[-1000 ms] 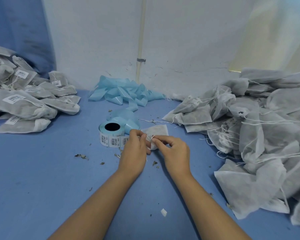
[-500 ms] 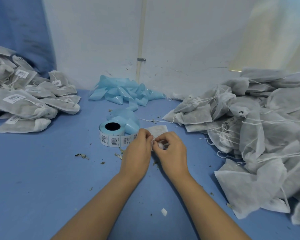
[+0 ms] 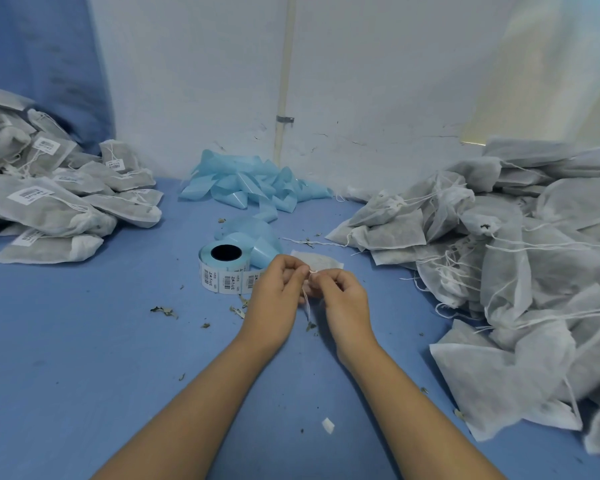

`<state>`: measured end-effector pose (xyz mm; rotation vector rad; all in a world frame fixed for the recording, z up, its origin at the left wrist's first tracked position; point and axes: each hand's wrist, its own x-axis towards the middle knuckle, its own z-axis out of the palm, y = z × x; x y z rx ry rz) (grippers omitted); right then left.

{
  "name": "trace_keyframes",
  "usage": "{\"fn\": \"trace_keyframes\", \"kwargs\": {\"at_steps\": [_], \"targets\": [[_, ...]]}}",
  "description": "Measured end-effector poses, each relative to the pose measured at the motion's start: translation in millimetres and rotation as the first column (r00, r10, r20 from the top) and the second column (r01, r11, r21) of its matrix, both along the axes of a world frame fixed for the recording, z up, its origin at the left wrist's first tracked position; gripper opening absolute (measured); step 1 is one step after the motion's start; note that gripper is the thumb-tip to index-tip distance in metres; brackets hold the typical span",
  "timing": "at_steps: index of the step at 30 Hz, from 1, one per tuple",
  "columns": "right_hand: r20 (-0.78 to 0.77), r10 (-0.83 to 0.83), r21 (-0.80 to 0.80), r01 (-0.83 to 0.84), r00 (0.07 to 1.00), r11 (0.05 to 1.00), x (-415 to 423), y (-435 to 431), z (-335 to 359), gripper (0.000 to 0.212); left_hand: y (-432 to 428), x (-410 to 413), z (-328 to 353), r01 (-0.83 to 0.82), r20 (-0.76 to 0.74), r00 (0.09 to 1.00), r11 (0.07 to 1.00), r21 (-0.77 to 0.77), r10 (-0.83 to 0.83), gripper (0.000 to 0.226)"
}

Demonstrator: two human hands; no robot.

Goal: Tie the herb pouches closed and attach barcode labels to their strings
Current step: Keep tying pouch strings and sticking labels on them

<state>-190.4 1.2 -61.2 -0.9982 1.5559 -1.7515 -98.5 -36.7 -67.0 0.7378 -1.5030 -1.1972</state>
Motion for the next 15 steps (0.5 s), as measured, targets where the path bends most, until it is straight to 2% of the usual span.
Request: {"fn": "trace_keyframes", "kwargs": {"at_steps": [2,7,9,11,15], "targets": [[0.119,0.048,-0.002,-0.049,0.992,0.999,-0.9,1.5,3.4,0.011,-1.3,0.4,0.0,-0.001,0.023,1.000,1.000,-0.020,0.002,0.013],[0.234,0.119,-0.021,-0.118,0.965,0.993,-6.6,3.3,7.0,0.024,-3.6,1.3,-1.8,-0.021,0.046,0.999,0.999,-0.029,0.023,0.013],[0.299,0.117,-0.021,-0.117,0.947,0.993,-9.0,2.6,7.5,0.023,-6.9,2.3,-2.8,-0.050,0.041,0.998,0.999,0.002,0.050,0.012],[0.318,0.123,-0.027,-0.121,0.940,0.992,-9.9,1.9,6.8,0.020,-9.9,3.4,-3.0,-0.056,-0.003,0.998,0.997,0.054,0.057,0.012],[0.256,0.087,-0.032,-0.082,0.963,0.996,-8.6,-0.9,3.3,0.018,-11.0,3.5,-4.1,-0.033,-0.049,0.998,0.995,0.089,0.037,0.013]]}}
